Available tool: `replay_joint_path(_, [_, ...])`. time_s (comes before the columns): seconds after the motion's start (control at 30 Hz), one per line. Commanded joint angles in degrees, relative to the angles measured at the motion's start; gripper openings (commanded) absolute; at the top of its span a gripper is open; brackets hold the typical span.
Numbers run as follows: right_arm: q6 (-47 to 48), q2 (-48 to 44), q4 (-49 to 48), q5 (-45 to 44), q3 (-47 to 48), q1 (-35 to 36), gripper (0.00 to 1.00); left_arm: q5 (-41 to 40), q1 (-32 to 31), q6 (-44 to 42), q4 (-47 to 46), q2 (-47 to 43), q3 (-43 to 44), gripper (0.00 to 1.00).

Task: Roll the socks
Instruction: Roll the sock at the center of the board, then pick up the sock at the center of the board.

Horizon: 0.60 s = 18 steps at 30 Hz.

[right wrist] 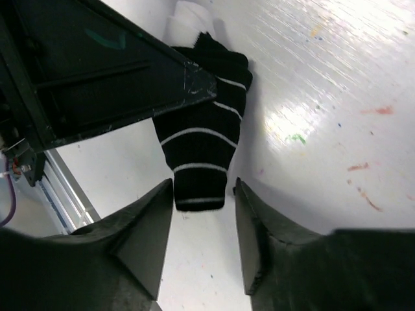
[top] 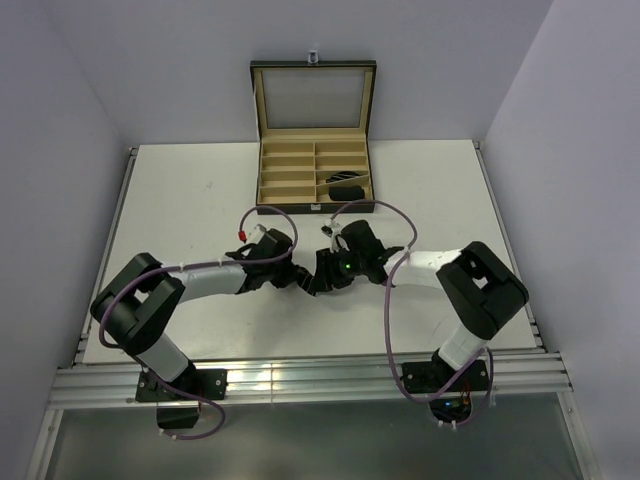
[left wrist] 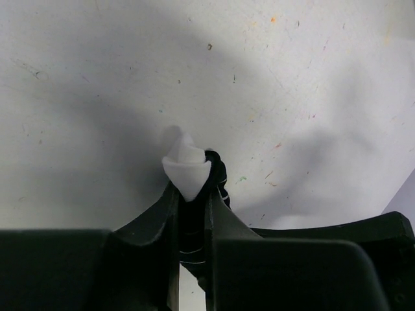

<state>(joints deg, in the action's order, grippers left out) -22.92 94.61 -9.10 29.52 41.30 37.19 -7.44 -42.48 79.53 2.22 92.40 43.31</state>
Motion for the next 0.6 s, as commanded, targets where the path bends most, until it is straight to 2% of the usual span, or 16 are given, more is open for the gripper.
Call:
replay_joint_path(0.0, [2.3, -4.8, 3.9, -2.7, 2.5, -0.2, 0.52, -2.4, -0.4, -1.9, 5.8, 2.0, 1.2, 0.0])
replay_joint_path(0.4, [1.7, -9.5, 8.1, -6.4, 4.4, -0.2, 0.54, -2.8, -0.3, -6.4, 7.2, 2.4, 3.6, 0.0])
replay_joint_path(0.57, [-0.2, -13.4, 7.4, -8.3, 1.9, -1.2, 0.54, -5.2, -0.3, -14.5, 7.8, 1.0, 5.9, 0.0])
